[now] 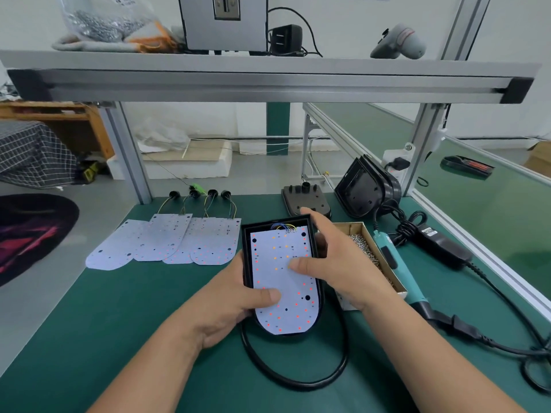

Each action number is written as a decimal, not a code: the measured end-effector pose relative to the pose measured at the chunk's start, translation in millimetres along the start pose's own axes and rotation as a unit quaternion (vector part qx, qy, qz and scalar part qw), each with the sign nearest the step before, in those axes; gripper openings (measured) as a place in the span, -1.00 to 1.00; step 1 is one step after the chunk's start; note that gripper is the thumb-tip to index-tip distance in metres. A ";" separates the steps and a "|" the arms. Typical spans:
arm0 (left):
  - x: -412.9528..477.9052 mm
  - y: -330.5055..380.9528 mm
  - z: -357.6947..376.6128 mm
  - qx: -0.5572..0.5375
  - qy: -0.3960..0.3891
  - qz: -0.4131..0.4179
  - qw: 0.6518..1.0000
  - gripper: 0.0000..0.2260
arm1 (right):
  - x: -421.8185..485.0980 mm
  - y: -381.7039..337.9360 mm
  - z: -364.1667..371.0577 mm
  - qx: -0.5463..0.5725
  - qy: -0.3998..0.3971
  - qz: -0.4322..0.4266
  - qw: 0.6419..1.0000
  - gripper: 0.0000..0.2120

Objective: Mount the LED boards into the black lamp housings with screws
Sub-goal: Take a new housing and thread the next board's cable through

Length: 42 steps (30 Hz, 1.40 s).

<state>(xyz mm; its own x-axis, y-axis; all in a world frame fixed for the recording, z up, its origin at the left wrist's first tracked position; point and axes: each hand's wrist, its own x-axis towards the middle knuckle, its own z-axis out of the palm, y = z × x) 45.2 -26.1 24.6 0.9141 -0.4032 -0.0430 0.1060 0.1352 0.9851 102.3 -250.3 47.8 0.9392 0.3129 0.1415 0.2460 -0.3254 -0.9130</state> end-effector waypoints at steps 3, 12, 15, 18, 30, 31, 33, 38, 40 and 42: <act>0.4 -2.4 3.5 0.035 0.026 0.014 0.999 -0.48 | 0.3 -1.0 0.6 0.029 0.010 0.006 1.000 -0.12; 2.5 -5.7 3.2 0.014 0.033 0.025 0.999 -0.43 | -3.6 -2.8 -3.5 0.000 -0.023 -0.002 1.000 -0.48; 0.0 -2.7 -2.0 0.002 0.007 0.006 1.000 -0.42 | -4.9 -4.5 0.0 0.028 0.001 -0.013 1.000 -0.61; -0.1 -2.6 0.5 0.019 0.044 0.024 0.999 -0.46 | -6.5 -5.4 0.2 0.060 -0.026 -0.008 0.998 -0.48; 6.0 -4.7 6.4 -0.039 0.168 0.056 0.983 -0.47 | -8.8 -4.5 -7.7 -0.076 -0.124 -0.018 0.989 -0.30; 6.2 -4.3 6.5 -0.035 0.159 0.050 0.985 -0.47 | -7.5 -3.2 -6.1 -0.065 -0.102 -0.024 0.992 -0.29; 6.2 -4.4 8.2 -0.031 0.139 0.038 0.989 -0.46 | -6.0 -2.5 -1.2 -0.058 -0.035 -0.033 0.997 -0.28; 7.3 -8.2 12.2 -0.013 0.168 0.039 0.985 -0.53 | -6.1 -0.2 2.2 -0.080 -0.028 -0.009 0.996 -0.38; 8.5 -8.5 11.6 -0.010 0.187 0.042 0.981 -0.51 | -6.7 -3.0 1.8 -0.031 -0.019 0.010 0.999 -0.56; 8.8 -8.5 12.3 0.006 0.192 0.042 0.980 -0.49 | -7.5 -6.0 4.0 -0.006 0.026 0.015 1.000 -0.82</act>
<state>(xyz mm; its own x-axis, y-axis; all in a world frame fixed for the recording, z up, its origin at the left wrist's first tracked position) 47.6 -41.9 17.9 0.9996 -0.0199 -0.0196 0.0222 0.1422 0.9896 92.8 -247.2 50.7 0.9570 0.2569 0.1344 0.2207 -0.3446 -0.9124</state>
